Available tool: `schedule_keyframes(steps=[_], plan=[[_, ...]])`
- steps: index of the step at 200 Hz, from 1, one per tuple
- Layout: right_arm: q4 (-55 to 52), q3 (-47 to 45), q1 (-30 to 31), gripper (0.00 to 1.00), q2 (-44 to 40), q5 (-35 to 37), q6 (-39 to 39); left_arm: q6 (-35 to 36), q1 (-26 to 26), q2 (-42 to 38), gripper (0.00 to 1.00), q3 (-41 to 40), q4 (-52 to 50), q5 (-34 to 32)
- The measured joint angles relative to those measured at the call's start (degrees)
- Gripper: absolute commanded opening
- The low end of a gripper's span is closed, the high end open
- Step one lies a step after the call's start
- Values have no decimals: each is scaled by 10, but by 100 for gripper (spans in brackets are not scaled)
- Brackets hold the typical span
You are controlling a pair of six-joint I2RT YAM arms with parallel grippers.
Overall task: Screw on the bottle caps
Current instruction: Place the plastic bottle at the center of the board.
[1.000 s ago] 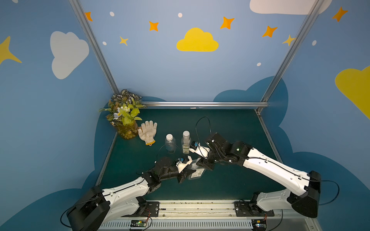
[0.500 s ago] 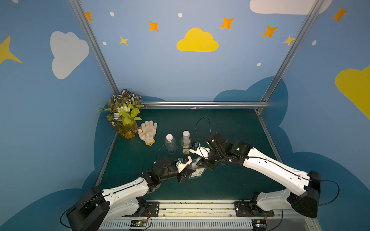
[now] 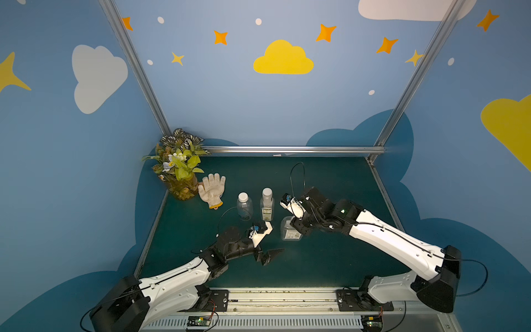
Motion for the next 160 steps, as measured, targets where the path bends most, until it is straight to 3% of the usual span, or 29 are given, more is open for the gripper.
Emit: schedule_keyframes(steps=[29, 82, 160], plan=[[-3, 24, -40, 0, 28, 27, -14, -2, 0, -21, 100, -3, -14, -62], [7, 82, -108, 0, 140, 1, -71, -13, 1, -64, 100, -4, -57, -193], [24, 127, -132, 1, 201, -57, -158, -23, 8, -95, 100, -5, -100, -267]])
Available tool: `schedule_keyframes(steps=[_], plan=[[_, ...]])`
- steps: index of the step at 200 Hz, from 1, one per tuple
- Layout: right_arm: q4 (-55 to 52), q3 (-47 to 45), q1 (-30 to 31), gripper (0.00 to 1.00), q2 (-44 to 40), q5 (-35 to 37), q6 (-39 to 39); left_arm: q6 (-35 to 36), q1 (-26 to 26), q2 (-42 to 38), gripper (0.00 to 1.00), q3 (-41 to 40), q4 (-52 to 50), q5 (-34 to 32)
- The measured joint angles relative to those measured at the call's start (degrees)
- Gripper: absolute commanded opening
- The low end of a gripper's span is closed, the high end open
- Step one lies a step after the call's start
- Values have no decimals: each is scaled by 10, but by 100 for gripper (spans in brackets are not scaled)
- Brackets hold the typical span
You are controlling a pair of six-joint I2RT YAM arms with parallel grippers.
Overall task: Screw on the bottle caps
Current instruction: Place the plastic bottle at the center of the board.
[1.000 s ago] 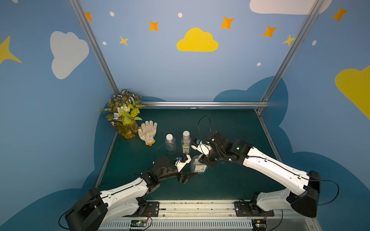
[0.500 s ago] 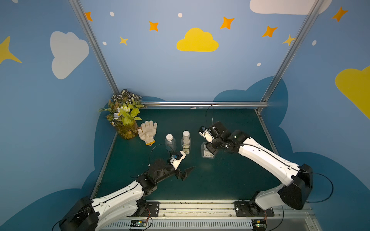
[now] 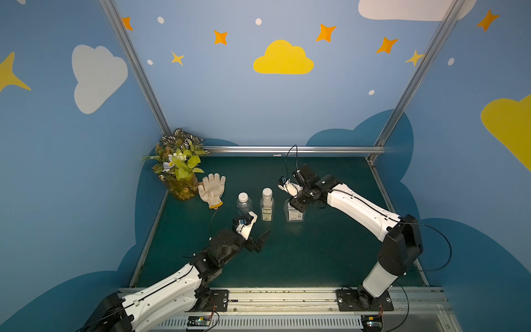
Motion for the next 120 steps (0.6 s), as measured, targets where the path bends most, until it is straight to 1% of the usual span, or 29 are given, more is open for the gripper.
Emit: schedule_keyframes(steps=[12, 35, 47, 68, 85, 120], plan=[[2, -1, -4, 3, 0, -5, -9, -1, 0, 0, 100, 0, -3, -3], [12, -6, -7, 14, 0, -13, -22, -2, 2, -3, 100, 0, -9, -10], [19, -10, -9, 24, -1, -16, -26, -2, 3, -4, 100, -1, -9, -14], [28, -19, -10, 38, -6, -17, -30, -2, 4, -6, 100, -1, -10, -20], [31, -23, -10, 44, -9, -17, -30, -2, 5, -7, 100, -1, -10, -25], [41, -28, -13, 51, -9, -14, -33, -2, 7, -10, 100, -1, -19, -31]])
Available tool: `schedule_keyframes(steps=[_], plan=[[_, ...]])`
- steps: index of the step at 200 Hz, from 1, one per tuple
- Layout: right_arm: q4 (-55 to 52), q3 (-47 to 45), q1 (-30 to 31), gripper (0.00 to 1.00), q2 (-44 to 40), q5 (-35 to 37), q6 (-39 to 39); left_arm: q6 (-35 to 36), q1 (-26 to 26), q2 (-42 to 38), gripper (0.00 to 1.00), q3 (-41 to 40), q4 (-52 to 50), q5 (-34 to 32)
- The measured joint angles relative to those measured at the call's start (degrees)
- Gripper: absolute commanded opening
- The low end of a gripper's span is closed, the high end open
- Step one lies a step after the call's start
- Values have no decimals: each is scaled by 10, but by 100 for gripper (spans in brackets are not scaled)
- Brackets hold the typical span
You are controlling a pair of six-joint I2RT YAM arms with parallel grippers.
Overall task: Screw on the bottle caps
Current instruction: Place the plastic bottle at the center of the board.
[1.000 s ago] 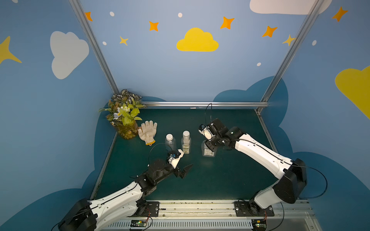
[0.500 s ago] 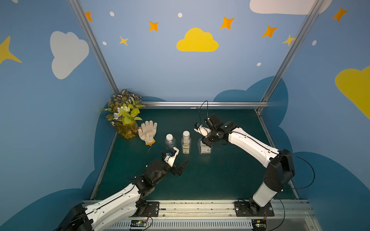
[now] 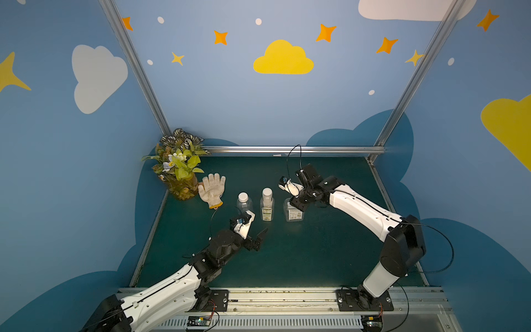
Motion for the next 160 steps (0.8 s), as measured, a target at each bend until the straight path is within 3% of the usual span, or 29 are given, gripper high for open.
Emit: schedule_keyframes(steps=[59, 105, 160], plan=[[5, -1, 0, 67, -1, 11, -2, -1, 4, -10, 100, 0, -16, -28], [-8, -1, 0, 98, -2, 19, 0, 0, 7, -16, 100, 0, -31, -63], [-19, 2, 0, 98, -41, 19, 7, 3, 23, -6, 100, 12, -50, -117]])
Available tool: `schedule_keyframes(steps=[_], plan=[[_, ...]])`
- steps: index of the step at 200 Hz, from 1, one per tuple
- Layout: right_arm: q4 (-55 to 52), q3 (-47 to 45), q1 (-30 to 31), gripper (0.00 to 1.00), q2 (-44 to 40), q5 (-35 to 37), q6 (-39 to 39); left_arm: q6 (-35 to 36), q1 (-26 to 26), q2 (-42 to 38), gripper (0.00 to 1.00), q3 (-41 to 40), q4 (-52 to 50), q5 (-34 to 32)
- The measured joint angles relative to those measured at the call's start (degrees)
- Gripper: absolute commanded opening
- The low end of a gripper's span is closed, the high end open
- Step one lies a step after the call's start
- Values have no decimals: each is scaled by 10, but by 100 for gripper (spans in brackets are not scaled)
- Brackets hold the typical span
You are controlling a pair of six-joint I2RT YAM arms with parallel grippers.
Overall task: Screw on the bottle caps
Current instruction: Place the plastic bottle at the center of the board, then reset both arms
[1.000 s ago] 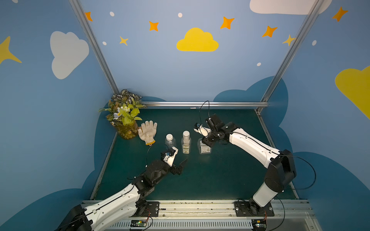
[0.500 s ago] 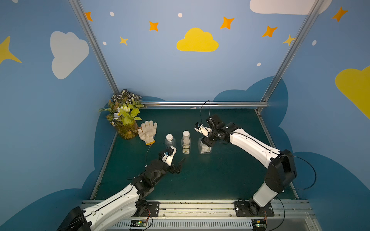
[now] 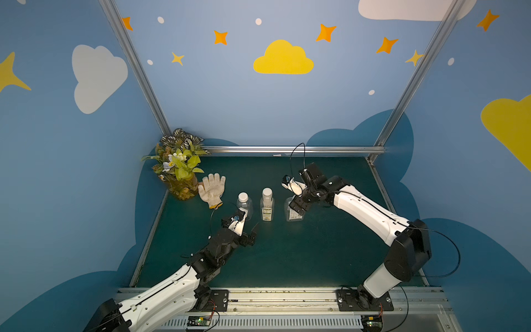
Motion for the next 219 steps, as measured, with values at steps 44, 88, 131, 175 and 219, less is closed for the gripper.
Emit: schedule_keyframes(steps=[44, 88, 131, 175, 219], plan=[[23, -8, -6, 98, -91, 10, 52, 9, 41, 30, 100, 27, 6, -70], [120, -132, -66, 98, -229, 71, 134, 24, 139, 77, 100, 28, 59, -106], [207, -280, -212, 98, -269, 142, 225, 32, 235, 167, 100, 26, 141, -113], [331, -405, -327, 98, -241, 180, 268, 45, 292, 259, 100, 19, 220, -101], [480, -477, -349, 98, -180, 193, 263, 57, 313, 342, 100, 0, 300, -66]])
